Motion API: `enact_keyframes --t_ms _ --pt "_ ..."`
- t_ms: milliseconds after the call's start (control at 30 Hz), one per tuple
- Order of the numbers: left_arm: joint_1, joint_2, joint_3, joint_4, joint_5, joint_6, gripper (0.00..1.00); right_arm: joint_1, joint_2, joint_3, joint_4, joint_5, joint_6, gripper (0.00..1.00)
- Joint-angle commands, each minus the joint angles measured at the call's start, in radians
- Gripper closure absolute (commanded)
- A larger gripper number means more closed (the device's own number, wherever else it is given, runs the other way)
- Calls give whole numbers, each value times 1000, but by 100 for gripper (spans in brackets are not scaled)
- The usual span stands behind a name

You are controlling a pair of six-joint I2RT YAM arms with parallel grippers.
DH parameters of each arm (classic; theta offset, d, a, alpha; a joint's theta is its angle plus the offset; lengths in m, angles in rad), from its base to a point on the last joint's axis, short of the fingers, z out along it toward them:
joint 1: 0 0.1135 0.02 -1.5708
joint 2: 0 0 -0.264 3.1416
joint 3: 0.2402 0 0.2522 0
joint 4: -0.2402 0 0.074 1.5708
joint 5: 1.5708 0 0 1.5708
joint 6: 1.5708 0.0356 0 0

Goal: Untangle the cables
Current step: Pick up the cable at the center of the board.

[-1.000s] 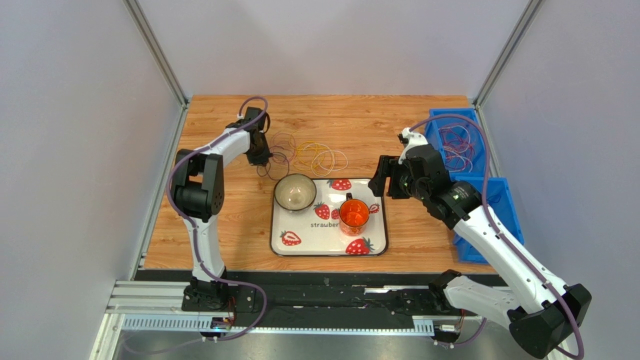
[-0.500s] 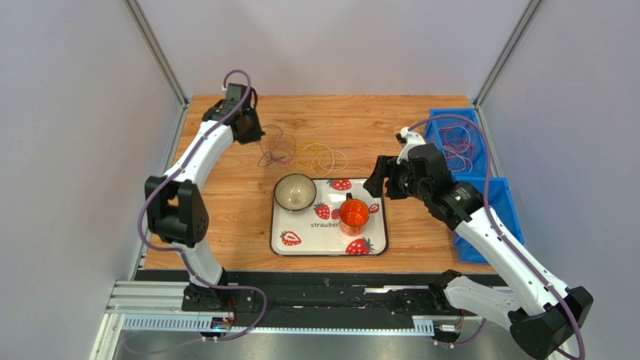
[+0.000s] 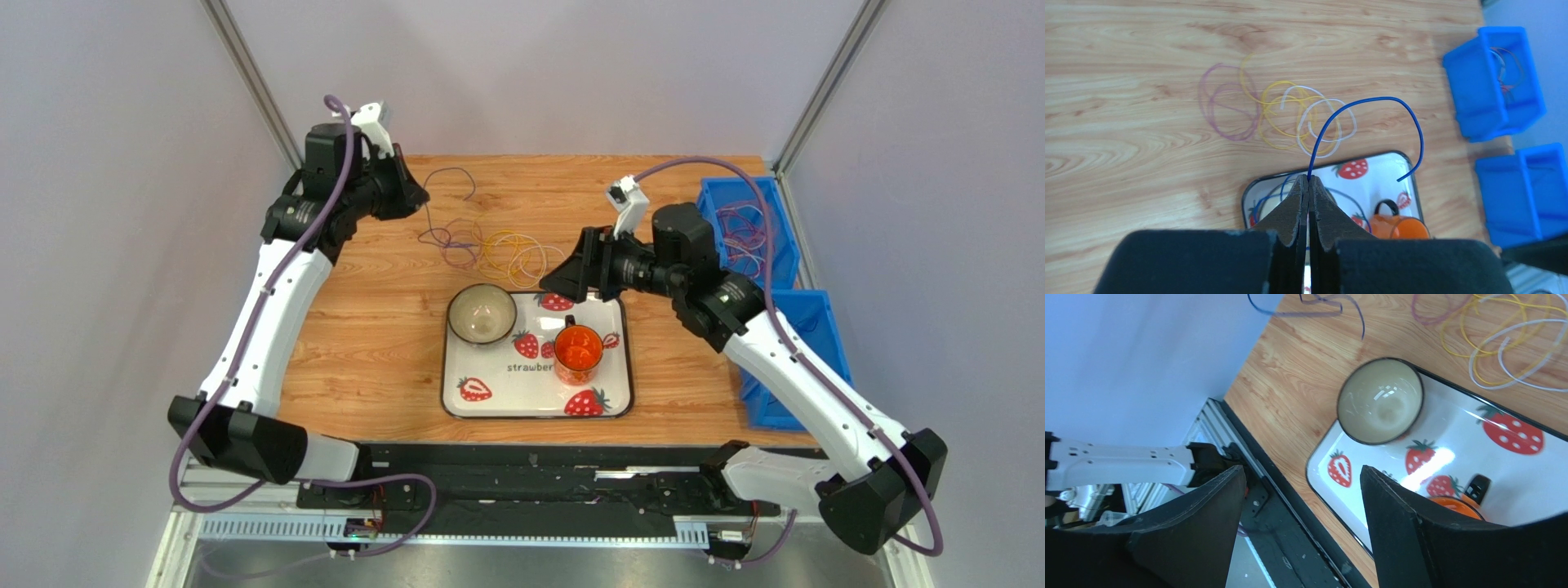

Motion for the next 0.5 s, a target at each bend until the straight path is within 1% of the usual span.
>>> enact_keyframes --t_ms 0,67,100,167,267,300,467 --pt "-12 -103 -44 62 206 31 100 19 64 70 184 -74 118 27" --pt "-14 -130 -90 100 257 24 100 24 94 78 240 -73 146 28" --pt "-14 -161 -107 117 306 24 100 31 105 82 255 -73 154 28" --pt "-16 -183 -139 146 338 18 100 37 139 113 255 -67 140 28" --pt "-16 -206 -150 148 407 12 100 45 180 150 249 -68 100 27" --pt "-16 -210 -150 149 451 10 100 53 194 156 249 -77 91 28" --pt "-19 -226 -159 151 502 -10 100 82 257 199 224 -111 9 28"
